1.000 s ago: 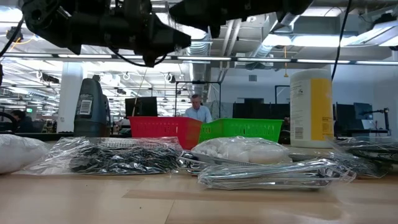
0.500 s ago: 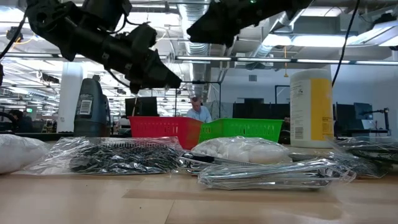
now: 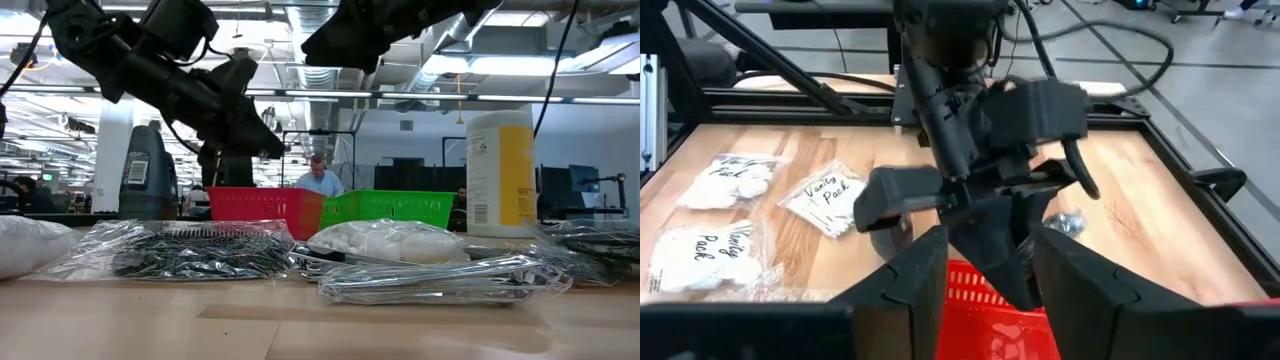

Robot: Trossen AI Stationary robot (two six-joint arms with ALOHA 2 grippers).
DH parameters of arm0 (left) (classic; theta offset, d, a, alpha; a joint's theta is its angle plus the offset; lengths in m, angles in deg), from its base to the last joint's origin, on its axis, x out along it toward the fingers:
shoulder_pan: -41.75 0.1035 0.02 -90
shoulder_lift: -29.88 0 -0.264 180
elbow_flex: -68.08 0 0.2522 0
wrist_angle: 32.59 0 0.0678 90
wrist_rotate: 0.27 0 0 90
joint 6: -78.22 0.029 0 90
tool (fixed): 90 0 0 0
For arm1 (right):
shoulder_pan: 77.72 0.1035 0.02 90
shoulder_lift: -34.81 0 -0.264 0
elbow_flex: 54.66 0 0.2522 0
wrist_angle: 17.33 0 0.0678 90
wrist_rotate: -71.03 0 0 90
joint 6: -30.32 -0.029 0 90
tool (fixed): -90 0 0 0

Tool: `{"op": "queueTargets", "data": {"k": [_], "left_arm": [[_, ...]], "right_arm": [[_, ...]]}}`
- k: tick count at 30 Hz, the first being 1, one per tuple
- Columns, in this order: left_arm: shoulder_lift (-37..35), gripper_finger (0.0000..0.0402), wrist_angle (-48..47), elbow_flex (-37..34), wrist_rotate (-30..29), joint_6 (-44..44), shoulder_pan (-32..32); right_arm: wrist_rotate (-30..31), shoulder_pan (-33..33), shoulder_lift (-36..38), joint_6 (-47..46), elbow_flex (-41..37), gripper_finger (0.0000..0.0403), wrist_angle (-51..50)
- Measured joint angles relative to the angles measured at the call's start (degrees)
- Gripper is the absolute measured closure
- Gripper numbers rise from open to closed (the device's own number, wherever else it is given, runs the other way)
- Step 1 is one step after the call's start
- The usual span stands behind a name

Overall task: Pick & Place Travel size toiletries
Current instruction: Put the silver nail cutter into the bottom red bin

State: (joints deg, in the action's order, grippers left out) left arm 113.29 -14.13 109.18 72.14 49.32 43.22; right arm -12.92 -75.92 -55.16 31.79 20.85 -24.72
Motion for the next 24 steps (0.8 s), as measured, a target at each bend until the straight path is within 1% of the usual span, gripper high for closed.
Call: {"op": "queueTargets", "data": {"k": [4, 7, 11, 14, 24], "left_arm": [[3.83, 0.0367, -0.37, 0.61, 0.01, -2.01, 0.0], [7.87, 0.0367, -0.37, 2.4, 0.05, -2.05, 0.0], [11.1, 0.0365, -0.33, 4.83, 0.17, -1.9, 0.33], [11.68, 0.0362, -0.31, 5.88, 1.41, -1.07, 0.33], [11.64, 0.0337, -0.39, 6.05, 1.41, 0.59, 0.33]], "right_arm": [[0.0, -0.04, 0.0, 0.04, 0.0, 0.0266, 0.0], [0.0, -0.04, 0.0, 0.17, 0.0, 0.0266, -0.02], [0.0, -0.04, -0.02, 0.2, 0.0, 0.0264, -0.16], [0.0, -0.04, -0.02, 0.46, 0.0, 0.0265, -0.47], [-0.02, -0.04, -0.07, 0.66, 0.0, 0.0267, -0.97]]}}
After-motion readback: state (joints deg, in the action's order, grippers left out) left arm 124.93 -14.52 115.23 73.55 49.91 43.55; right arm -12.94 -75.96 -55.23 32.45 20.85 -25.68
